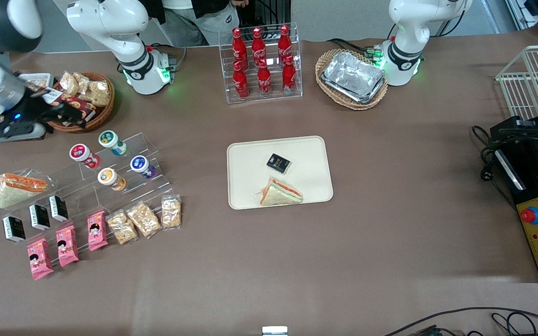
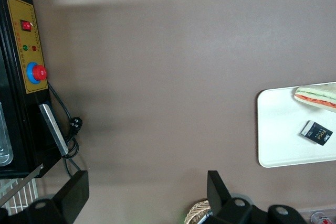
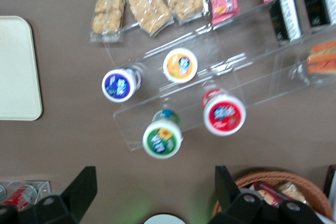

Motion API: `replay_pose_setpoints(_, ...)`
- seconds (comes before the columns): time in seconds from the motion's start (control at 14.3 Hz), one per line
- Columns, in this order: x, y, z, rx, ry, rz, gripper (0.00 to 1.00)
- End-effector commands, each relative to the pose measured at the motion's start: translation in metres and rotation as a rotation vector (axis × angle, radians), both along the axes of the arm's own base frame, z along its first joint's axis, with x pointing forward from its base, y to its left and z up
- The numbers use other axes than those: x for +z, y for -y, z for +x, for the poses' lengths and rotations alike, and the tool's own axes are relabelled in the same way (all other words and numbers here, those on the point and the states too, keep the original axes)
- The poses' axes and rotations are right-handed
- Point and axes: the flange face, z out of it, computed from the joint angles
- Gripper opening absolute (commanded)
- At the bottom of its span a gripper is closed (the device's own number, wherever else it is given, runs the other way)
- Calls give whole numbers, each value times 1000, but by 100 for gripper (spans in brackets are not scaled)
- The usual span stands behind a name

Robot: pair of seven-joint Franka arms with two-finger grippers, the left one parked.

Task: Place green gum on tray
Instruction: 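Move the right gripper down over the green sunflower-label yogurt cup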

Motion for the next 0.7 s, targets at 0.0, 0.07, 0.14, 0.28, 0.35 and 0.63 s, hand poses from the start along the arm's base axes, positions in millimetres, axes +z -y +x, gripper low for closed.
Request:
replay_pose_setpoints(0.0, -7, -25, -41, -48, 36, -12, 100)
replay_pose_setpoints(0.07, -8, -26, -46, -45, 41, -13, 100)
replay_pose_setpoints(0.14, -12, -26, -49, -46, 39, -14, 100)
replay_pose_setpoints(0.28, -21, -26, -50, -48, 47, -14, 100)
replay_pose_setpoints(0.35, -29, -25, -50, -51, 51, -15, 100)
replay_pose_setpoints(0.63, -69, -20, -46, -69, 80, -19, 100)
